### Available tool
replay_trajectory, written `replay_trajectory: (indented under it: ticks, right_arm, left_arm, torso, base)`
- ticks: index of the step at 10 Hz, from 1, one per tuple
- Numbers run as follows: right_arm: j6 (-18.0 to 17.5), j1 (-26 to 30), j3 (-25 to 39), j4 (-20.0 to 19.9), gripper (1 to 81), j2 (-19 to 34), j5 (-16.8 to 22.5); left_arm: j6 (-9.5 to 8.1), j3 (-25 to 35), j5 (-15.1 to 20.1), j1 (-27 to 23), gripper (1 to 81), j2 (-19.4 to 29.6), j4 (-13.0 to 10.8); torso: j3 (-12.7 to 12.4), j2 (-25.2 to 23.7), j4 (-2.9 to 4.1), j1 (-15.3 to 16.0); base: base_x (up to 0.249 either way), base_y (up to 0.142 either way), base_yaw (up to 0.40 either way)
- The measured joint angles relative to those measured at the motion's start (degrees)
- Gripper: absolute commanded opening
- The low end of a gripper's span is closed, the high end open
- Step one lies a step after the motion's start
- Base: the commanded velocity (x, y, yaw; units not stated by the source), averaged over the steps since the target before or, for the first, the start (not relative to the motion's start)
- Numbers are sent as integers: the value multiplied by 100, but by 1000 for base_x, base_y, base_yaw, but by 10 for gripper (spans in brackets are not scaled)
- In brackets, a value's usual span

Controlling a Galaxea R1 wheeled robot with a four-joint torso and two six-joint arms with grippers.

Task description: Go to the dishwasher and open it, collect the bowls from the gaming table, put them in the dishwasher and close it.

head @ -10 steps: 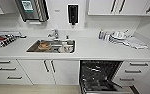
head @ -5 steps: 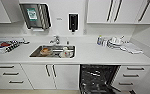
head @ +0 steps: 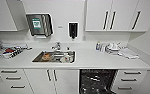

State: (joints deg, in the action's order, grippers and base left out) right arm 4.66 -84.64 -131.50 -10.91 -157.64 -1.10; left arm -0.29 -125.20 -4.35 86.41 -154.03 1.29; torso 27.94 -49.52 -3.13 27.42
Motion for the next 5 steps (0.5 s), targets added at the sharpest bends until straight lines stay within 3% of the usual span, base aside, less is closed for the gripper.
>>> replay_trajectory:
  ticks: [5]
  right_arm:
    - [-2, -12, -177, 0, 811, -69, 6]
  left_arm:
    - [2, -385, 6, 0, 811, -223, 0]
  torso:
    - [-77, 1003, 0, -645]
  base:
    - [0, 0, 0]
